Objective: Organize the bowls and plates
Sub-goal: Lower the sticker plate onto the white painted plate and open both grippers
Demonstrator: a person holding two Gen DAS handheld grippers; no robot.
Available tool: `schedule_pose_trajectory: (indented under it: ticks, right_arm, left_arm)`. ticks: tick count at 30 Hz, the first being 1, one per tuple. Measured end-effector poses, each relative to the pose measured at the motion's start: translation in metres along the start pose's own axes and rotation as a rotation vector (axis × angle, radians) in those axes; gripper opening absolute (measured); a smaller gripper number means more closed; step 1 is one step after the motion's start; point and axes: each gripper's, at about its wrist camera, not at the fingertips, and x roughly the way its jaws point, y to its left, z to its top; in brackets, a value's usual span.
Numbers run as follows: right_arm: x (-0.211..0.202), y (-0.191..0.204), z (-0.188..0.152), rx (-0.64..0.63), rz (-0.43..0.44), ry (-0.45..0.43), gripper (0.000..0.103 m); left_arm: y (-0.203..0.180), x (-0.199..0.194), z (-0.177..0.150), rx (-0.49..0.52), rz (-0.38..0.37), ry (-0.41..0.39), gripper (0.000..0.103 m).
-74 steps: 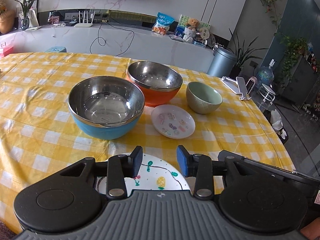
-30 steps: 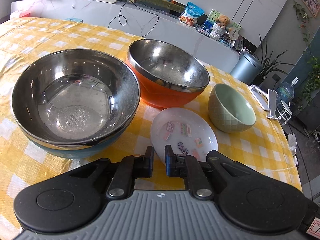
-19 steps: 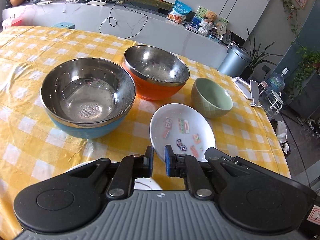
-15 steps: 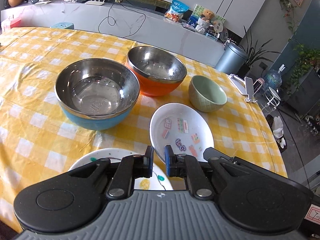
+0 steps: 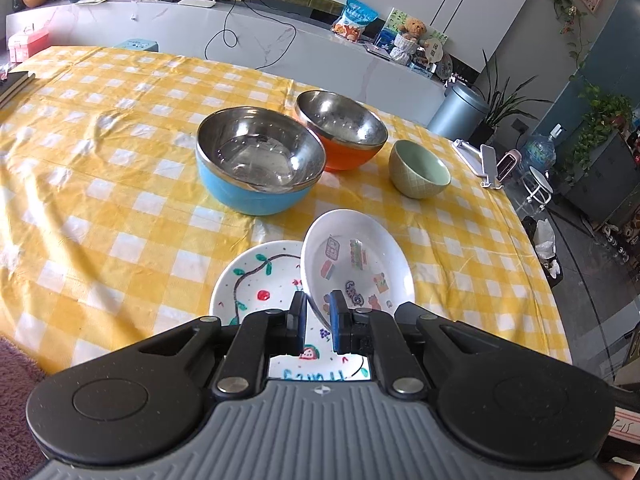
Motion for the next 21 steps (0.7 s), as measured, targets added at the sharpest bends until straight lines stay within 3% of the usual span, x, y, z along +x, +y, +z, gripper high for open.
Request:
schedule_pose_trajectory:
  ticks: [10, 21]
  right_arm:
    - [0.017, 0.012, -0.012, -0.028, -0.022, 0.052, 0.003]
    - [0.032, 0.006, -0.015, -0.024, -0.055, 0.094, 0.003]
  left_arm:
    - [0.03, 0.014, -0.013, -0.057, 0.009, 0.061, 0.013]
    - [0.035, 0.029, -0.015, -0.087, -0.002, 0.117, 0.015]
